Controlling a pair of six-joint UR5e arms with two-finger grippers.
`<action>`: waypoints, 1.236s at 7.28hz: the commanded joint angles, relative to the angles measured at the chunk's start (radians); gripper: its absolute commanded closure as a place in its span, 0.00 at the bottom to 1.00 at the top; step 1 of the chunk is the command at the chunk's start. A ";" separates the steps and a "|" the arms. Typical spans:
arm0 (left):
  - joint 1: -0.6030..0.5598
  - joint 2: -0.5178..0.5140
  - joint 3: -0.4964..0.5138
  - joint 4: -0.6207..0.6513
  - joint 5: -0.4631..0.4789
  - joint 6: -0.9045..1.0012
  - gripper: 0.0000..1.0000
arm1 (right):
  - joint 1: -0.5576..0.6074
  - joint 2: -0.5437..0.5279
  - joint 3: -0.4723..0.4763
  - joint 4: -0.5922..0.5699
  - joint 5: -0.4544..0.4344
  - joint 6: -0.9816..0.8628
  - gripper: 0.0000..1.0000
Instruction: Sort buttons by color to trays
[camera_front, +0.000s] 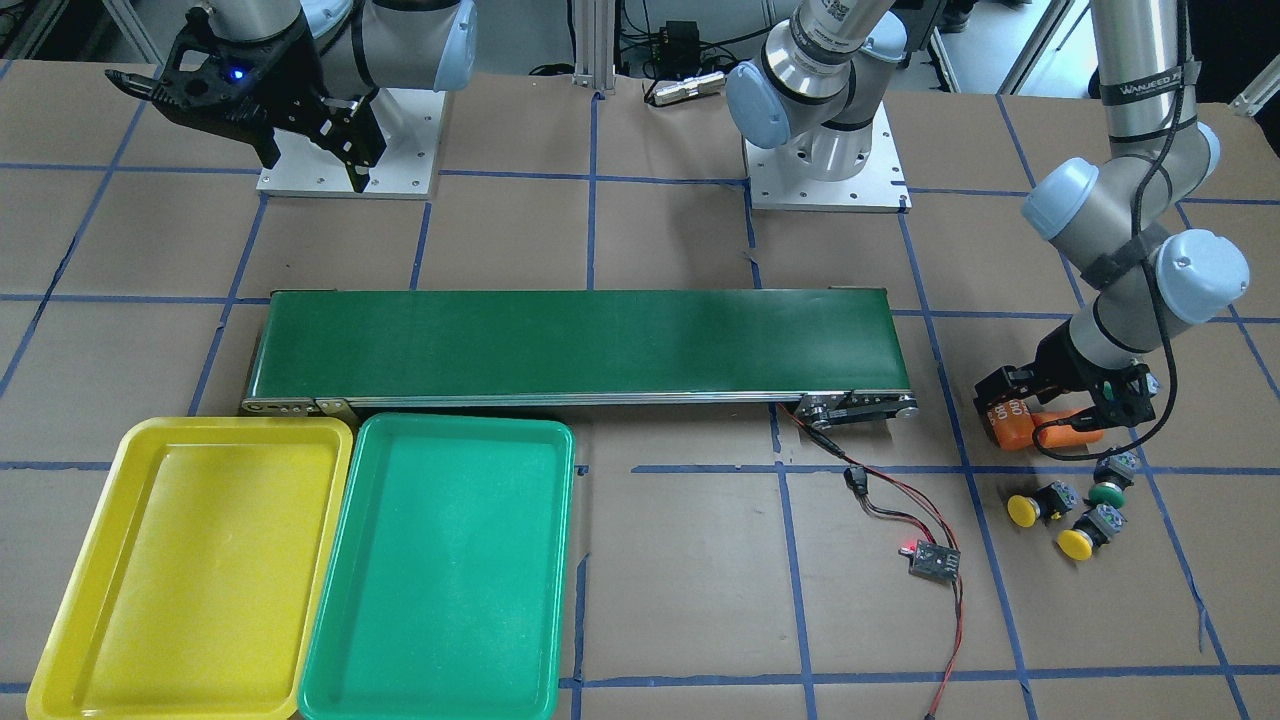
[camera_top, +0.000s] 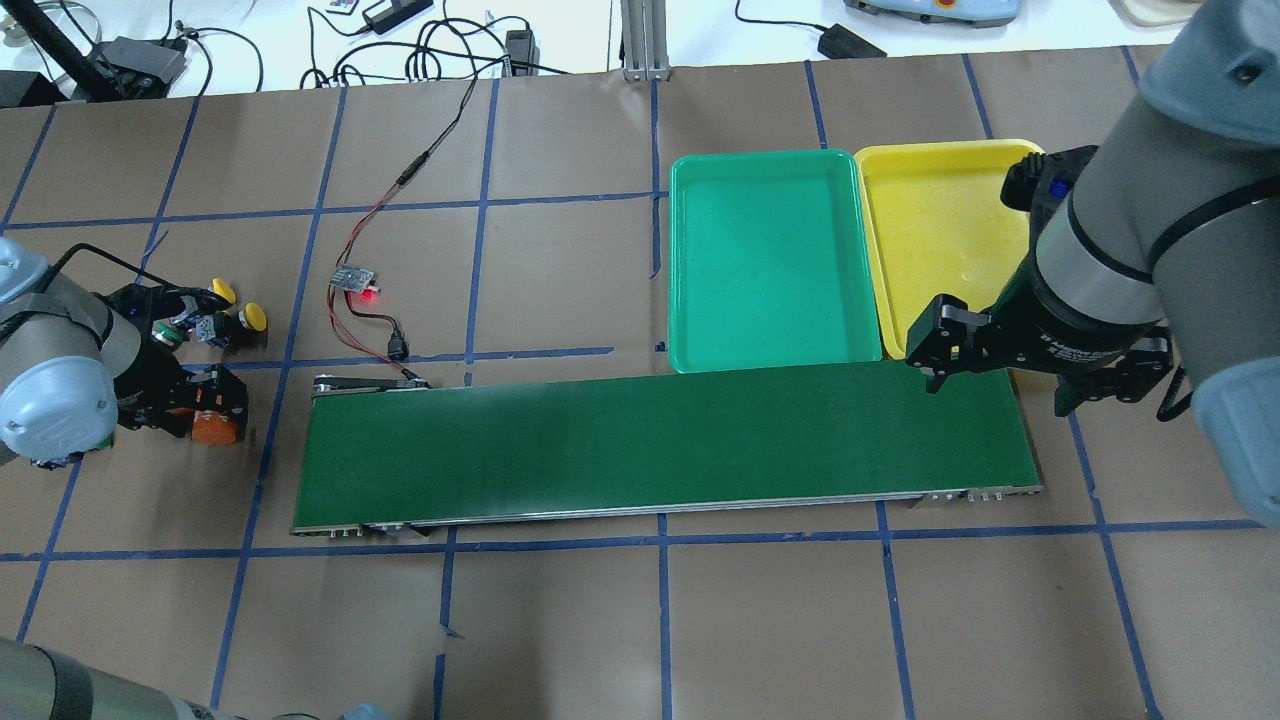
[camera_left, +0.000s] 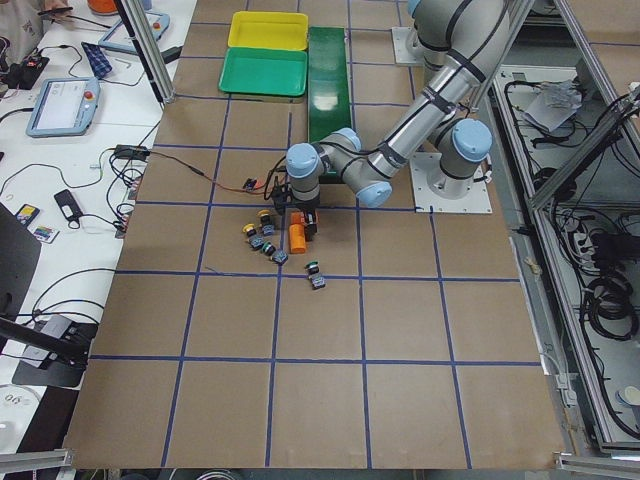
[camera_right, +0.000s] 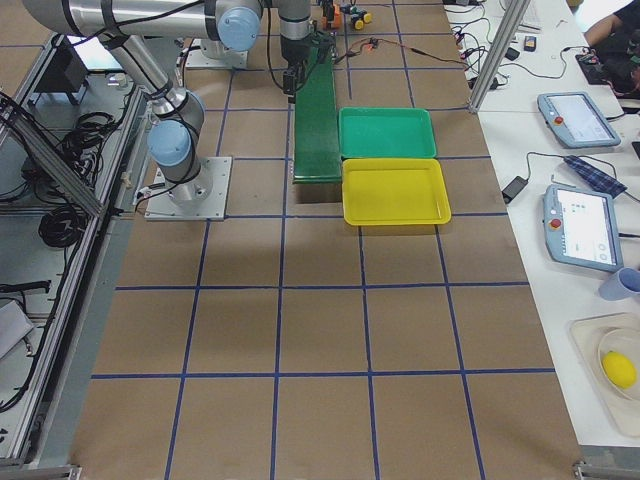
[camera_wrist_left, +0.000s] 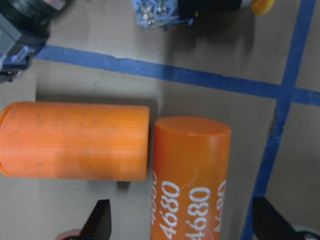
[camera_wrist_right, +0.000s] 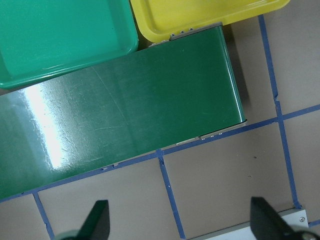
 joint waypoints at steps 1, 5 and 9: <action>-0.008 0.027 0.010 -0.001 0.017 0.001 1.00 | 0.000 -0.005 0.000 0.000 -0.001 0.000 0.00; -0.114 0.198 0.046 -0.195 0.020 0.229 1.00 | 0.002 -0.011 0.003 0.002 0.002 0.000 0.00; -0.338 0.320 0.021 -0.335 0.010 0.731 1.00 | 0.002 -0.023 0.009 0.002 0.002 0.000 0.00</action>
